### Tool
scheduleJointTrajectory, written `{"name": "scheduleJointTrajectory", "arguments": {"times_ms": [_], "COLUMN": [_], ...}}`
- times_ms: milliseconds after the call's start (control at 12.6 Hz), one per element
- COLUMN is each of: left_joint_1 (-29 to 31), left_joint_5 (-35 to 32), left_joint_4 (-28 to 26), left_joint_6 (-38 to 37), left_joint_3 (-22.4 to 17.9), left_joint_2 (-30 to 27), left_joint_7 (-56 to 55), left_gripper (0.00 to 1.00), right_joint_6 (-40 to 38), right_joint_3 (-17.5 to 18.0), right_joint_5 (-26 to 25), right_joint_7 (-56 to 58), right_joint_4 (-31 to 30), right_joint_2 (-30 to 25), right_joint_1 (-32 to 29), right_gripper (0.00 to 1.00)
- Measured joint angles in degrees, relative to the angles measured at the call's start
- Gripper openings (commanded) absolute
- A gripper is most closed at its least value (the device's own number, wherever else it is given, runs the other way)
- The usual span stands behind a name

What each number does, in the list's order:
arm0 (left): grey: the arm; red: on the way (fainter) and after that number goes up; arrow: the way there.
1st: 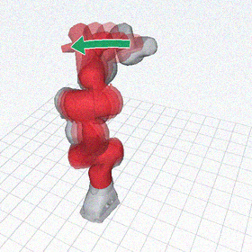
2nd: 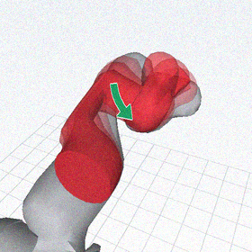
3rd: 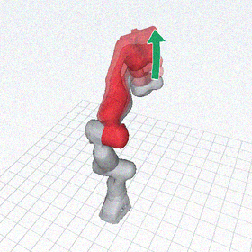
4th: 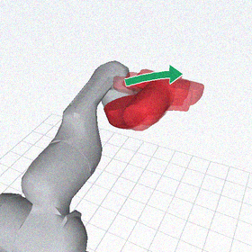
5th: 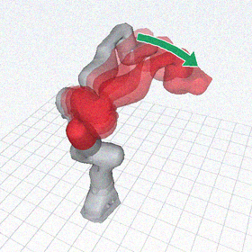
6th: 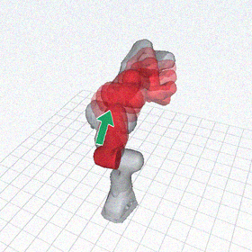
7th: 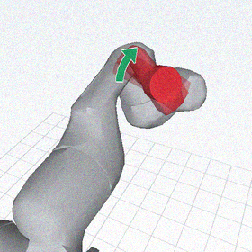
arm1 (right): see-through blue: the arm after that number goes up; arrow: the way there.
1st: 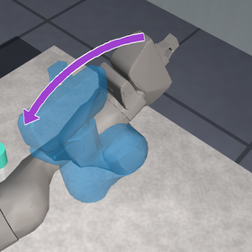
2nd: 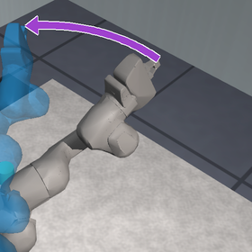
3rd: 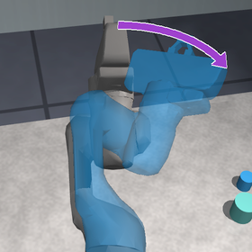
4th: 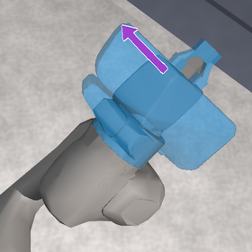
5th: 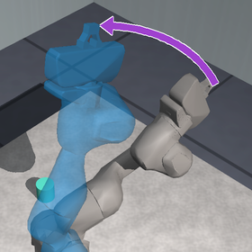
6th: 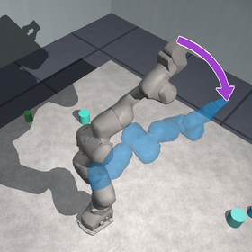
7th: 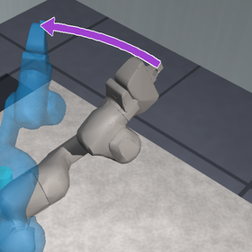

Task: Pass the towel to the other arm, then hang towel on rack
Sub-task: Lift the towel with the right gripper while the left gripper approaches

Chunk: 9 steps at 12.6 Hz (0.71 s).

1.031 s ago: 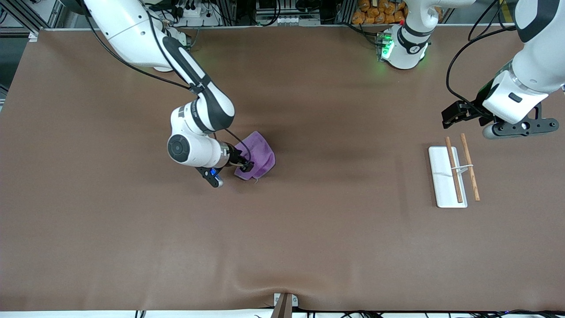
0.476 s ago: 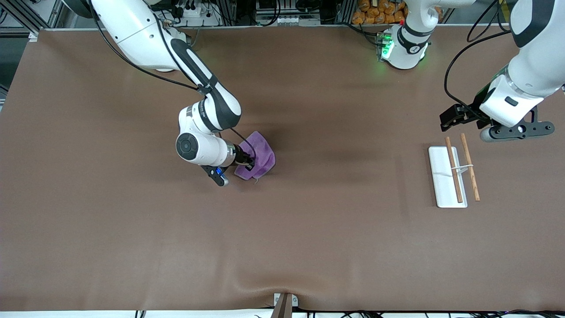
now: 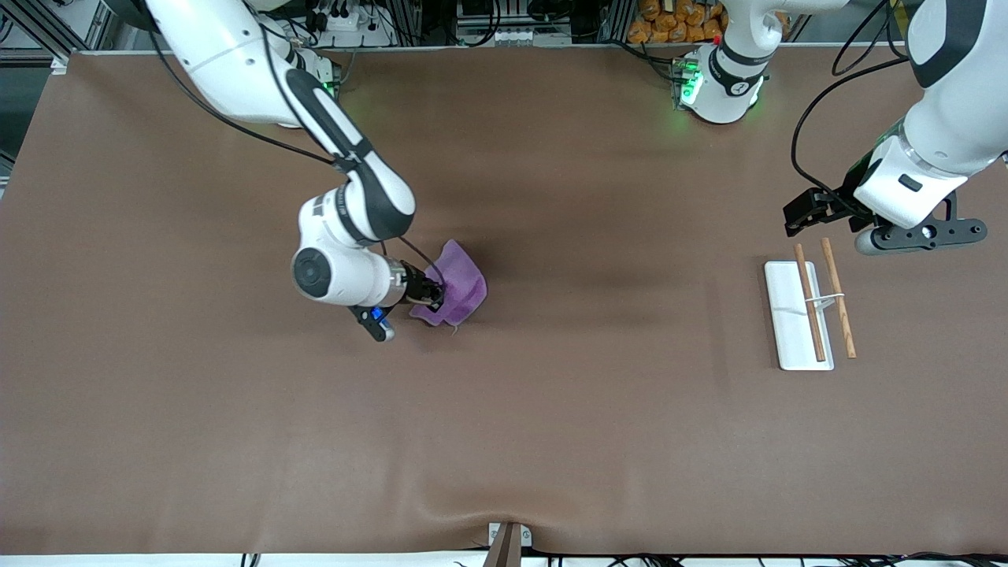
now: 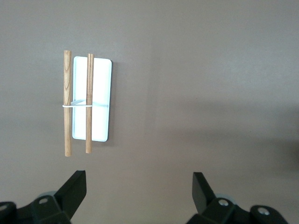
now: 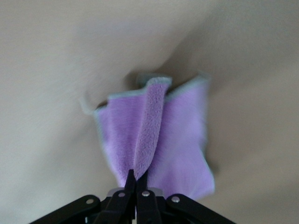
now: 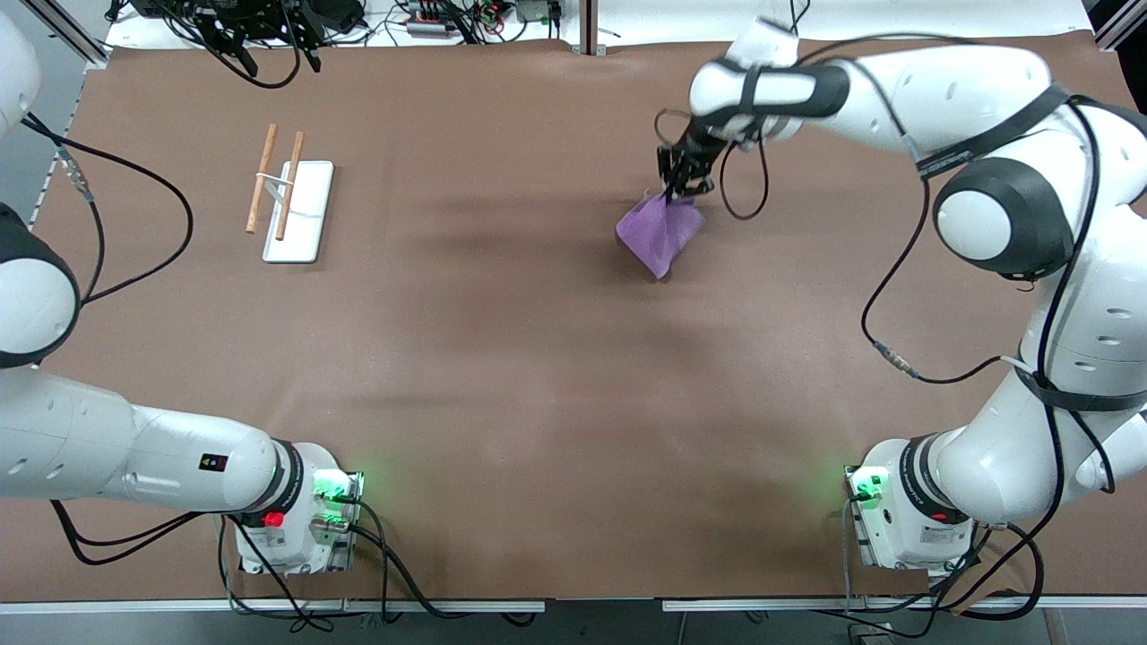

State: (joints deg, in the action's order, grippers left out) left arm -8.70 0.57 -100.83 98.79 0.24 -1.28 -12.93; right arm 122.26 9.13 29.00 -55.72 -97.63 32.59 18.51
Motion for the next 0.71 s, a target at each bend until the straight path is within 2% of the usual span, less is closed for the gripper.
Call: {"name": "scheduleJointTrajectory", "arguments": {"times_ms": [238, 476, 714], "left_joint_1": [-0.05, -0.32, -1.3], "left_joint_5": [0.0, 0.0, 0.71], "left_joint_4": [-0.11, -0.15, -0.08], "left_joint_6": [0.38, 0.53, 1.05], "left_joint_3": [0.01, 0.17, 1.18], "left_joint_2": [0.0, 0.08, 0.82], "left_joint_7": [0.0, 0.0, -2.59], "left_gripper": [1.0, 1.0, 1.0], "right_joint_6": [-8.25, -10.56, -12.67], "right_joint_3": [-0.11, 0.1, 0.79], "right_joint_5": [3.98, 7.23, 7.99], "right_joint_7": [-0.03, -0.37, -7.24], "right_joint_4": [5.57, 7.1, 10.53], "right_joint_2": [-1.39, -2.31, -4.55], "right_joint_1": [-3.85, -4.72, -4.03], "right_gripper": [0.0, 0.0, 0.0]}}
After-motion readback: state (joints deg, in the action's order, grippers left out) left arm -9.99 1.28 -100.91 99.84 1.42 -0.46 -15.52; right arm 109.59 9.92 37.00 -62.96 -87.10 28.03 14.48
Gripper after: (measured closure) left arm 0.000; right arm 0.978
